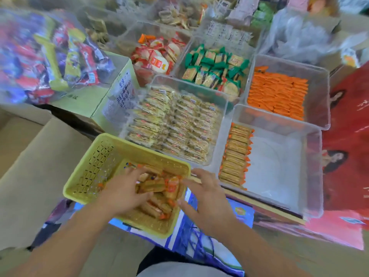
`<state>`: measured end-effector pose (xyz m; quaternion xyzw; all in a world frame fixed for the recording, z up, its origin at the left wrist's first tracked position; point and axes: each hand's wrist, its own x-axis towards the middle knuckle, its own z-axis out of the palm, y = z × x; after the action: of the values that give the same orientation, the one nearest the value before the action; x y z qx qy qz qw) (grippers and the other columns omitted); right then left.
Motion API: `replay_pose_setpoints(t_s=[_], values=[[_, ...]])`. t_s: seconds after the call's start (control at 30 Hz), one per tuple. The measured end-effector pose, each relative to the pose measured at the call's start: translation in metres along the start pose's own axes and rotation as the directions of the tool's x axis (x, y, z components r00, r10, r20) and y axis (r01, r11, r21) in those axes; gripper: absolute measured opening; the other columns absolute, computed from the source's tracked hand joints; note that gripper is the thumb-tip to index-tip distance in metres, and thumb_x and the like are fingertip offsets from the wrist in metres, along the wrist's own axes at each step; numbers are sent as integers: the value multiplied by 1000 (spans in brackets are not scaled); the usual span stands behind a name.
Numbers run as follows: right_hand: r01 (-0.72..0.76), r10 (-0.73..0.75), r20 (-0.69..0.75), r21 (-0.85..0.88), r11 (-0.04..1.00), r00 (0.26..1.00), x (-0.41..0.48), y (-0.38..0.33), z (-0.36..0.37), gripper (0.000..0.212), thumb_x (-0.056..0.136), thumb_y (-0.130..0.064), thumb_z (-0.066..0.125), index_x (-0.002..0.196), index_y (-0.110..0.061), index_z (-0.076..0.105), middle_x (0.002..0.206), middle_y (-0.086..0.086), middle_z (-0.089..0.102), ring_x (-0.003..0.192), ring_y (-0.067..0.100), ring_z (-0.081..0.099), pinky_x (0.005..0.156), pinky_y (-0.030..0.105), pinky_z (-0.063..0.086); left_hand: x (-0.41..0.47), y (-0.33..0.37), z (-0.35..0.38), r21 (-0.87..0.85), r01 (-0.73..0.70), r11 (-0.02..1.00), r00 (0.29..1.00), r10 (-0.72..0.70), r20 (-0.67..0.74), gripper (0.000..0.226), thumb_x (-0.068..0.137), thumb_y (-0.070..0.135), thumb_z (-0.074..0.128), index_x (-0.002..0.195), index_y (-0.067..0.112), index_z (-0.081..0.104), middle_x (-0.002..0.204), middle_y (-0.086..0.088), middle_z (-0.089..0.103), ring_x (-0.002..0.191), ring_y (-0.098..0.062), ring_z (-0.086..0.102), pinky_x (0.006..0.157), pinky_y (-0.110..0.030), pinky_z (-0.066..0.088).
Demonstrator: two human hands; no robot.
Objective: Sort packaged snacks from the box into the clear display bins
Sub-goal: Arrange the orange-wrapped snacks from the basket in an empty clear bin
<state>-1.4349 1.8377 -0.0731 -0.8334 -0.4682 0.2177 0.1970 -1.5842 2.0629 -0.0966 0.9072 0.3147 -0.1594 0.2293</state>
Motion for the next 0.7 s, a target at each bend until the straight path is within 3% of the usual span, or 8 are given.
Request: replay_pose_setpoints(t_s=[0.13, 0.23, 0.33, 0.53, 0.63, 0.7], values=[[-128, 154, 132, -186, 974, 979, 0, -18, 25, 70, 91, -74, 36, 154, -48, 18, 167, 5, -8, 153, 29, -8, 121, 55, 14, 24, -47, -14, 256, -9, 967, 941, -78, 328, 133, 62, 80, 77, 165, 27, 10, 167, -9, 23, 150, -34, 30, 120, -43, 33], [-217, 252, 280, -151, 964, 926, 1, -29, 41, 74, 96, -67, 39, 154, -50, -5, 167, 9, -18, 153, 30, -19, 121, 56, 12, 35, -56, -13, 285, 6, 958, 878, -142, 458, 136, 65, 76, 80, 165, 24, 2, 169, -8, 22, 151, -34, 30, 120, -43, 33], [-297, 303, 290, -68, 953, 908, 3, -39, 46, 76, 98, -58, 49, 154, -51, -1, 168, 11, -6, 155, 30, -9, 119, 57, 21, 41, -56, -7, 280, -1, 960, 858, -143, 494, 125, 69, 75, 78, 162, 17, 18, 164, -6, 33, 145, -29, 41, 115, -35, 38], [-300, 315, 287, -95, 949, 905, 7, -40, 40, 70, 97, -57, 49, 153, -47, 8, 162, 6, 11, 148, 33, 20, 111, 56, 38, 48, -57, 1, 129, -14, 992, 837, -59, 544, 97, 72, 64, 81, 149, 17, 45, 145, -3, 55, 125, -22, 57, 103, -33, 50], [-323, 325, 274, -57, 945, 905, 5, -43, 43, 69, 97, -55, 50, 151, -50, 8, 160, 4, 16, 145, 33, 27, 110, 55, 39, 49, -60, 3, 120, -11, 993, 797, -64, 601, 99, 70, 67, 77, 153, 25, 44, 142, 1, 56, 123, -20, 58, 103, -33, 50], [-339, 336, 274, -38, 940, 901, 5, -42, 43, 68, 98, -52, 51, 151, -51, 8, 157, 4, 18, 144, 33, 29, 109, 54, 41, 51, -61, 4, 120, -13, 993, 788, -64, 613, 107, 66, 70, 78, 157, 28, 39, 152, 1, 50, 132, -22, 53, 108, -34, 46]])
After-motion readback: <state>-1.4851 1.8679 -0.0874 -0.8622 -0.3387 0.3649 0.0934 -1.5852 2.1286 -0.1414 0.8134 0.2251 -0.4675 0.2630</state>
